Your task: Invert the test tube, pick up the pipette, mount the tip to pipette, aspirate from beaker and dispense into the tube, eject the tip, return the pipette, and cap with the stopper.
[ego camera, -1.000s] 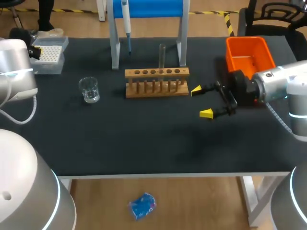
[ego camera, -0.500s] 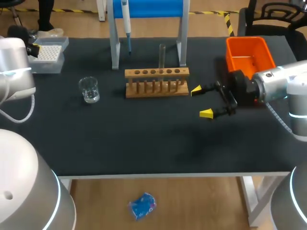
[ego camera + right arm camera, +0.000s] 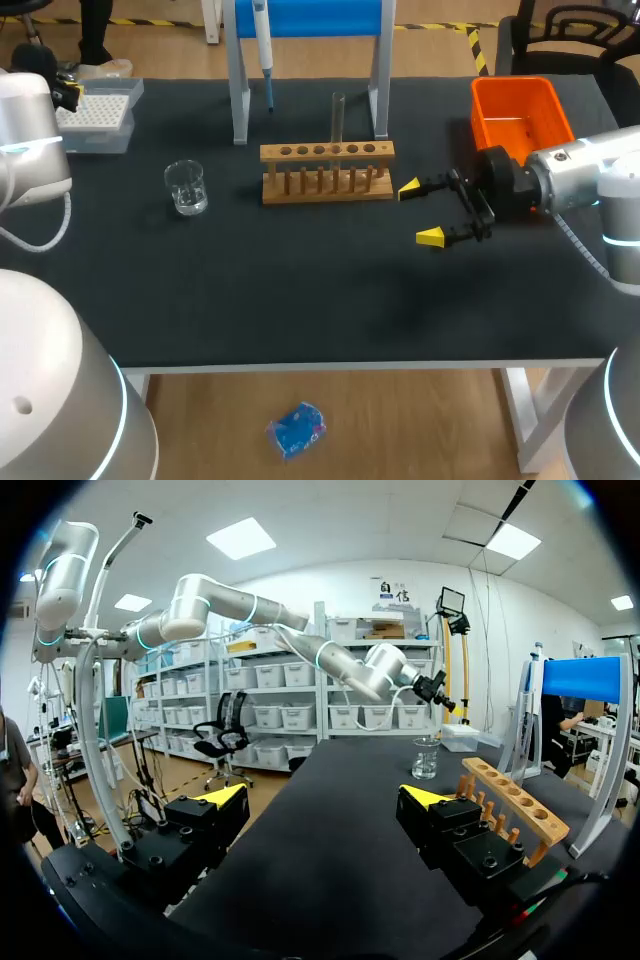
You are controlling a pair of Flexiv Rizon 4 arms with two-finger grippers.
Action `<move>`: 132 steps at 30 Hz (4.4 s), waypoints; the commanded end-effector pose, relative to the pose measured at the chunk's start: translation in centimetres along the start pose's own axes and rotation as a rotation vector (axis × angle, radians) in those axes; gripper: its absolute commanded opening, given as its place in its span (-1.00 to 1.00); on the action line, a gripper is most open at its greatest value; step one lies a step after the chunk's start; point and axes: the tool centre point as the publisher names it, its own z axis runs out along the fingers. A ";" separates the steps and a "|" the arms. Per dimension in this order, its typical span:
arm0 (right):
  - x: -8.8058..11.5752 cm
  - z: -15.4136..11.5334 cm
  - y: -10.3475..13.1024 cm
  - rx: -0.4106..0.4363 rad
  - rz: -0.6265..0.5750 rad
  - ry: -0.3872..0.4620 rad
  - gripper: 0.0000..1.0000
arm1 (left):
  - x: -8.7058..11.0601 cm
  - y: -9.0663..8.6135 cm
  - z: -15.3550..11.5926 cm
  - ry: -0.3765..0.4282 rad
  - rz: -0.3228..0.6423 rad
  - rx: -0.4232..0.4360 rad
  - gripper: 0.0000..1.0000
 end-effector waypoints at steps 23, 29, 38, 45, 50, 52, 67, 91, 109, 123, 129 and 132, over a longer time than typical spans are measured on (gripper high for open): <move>0.0 0.0 0.0 0.001 0.000 -0.001 1.00 | 6.1 -6.6 -10.3 0.192 0.108 0.068 -1.00; 0.0 0.0 0.0 0.001 0.000 -0.001 1.00 | 11.8 -7.8 -15.1 0.359 0.119 0.045 -1.00; 0.0 0.0 0.0 0.001 0.000 -0.001 1.00 | 21.1 -9.3 -21.2 0.508 0.102 -0.078 -1.00; 0.0 0.0 0.0 0.001 0.000 -0.001 1.00 | 22.9 -9.4 -21.8 0.428 0.128 -0.074 -1.00; 0.0 0.0 0.0 0.001 0.000 -0.001 1.00 | 22.9 -9.4 -21.8 0.428 0.128 -0.074 -1.00; 0.0 0.0 0.0 0.001 0.000 -0.001 1.00 | 22.9 -9.4 -21.8 0.428 0.128 -0.074 -1.00; 1.1 1.1 0.0 -0.021 0.001 0.015 1.00 | 31.3 -9.6 -21.4 0.569 0.130 -0.103 -1.00; 2.7 4.2 0.1 -0.039 -0.019 -0.007 1.00 | 43.7 -9.8 -23.1 0.736 0.188 -0.069 -1.00; 1.7 5.8 0.0 -0.031 0.010 -0.047 1.00 | 50.9 -9.9 -20.6 0.804 0.293 -0.024 -1.00; 1.1 6.6 0.6 -0.053 0.008 -0.087 1.00 | 57.4 -9.3 -18.5 0.914 0.328 -0.011 -1.00; 1.1 6.6 0.6 -0.053 0.008 -0.087 1.00 | 57.4 -9.3 -18.5 0.914 0.328 -0.011 -1.00; 1.1 6.6 0.6 -0.053 0.008 -0.087 1.00 | 57.4 -9.3 -18.5 0.914 0.328 -0.011 -1.00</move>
